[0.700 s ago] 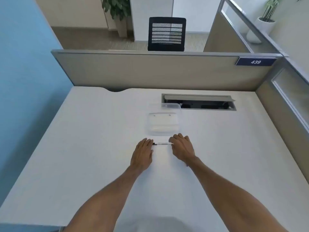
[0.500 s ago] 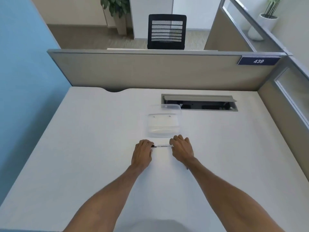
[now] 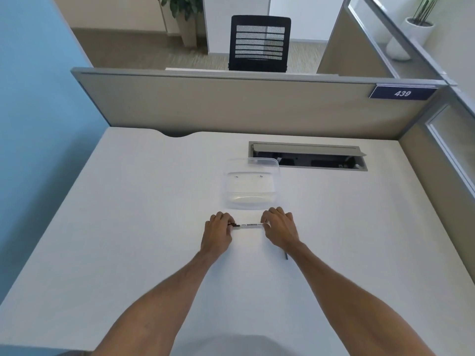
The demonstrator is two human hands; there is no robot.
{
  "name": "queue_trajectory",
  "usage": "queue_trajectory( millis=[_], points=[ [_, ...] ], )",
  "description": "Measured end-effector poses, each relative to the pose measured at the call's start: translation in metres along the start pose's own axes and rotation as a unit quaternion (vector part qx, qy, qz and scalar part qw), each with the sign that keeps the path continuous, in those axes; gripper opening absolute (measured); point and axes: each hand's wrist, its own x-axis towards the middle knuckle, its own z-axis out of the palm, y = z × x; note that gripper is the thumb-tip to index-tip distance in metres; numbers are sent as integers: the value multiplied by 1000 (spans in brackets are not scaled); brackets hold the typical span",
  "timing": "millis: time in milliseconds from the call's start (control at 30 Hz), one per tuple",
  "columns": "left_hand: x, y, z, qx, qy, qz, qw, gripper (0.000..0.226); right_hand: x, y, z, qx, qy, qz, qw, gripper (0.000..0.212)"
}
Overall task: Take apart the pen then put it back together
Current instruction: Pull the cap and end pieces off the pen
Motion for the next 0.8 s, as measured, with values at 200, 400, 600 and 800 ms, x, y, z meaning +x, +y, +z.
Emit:
queue_trajectory(
  millis=[200,400,600,800],
  points=[
    [0,4,-12,-266,4,-165,950,18,-7,-1,-7,135,-16,64,989,14],
    [-1,12,-27,-547,-5,-302,781,19,-14,-15,-28,305,-127,132,934,14],
    [-15,22,-35,-636,-111,-295,704,19,-28,-35,-39,417,-197,157,873,20],
    [-22,34,-36,-644,-145,-276,699,24,-41,-49,-44,473,-236,167,832,30]
  ],
)
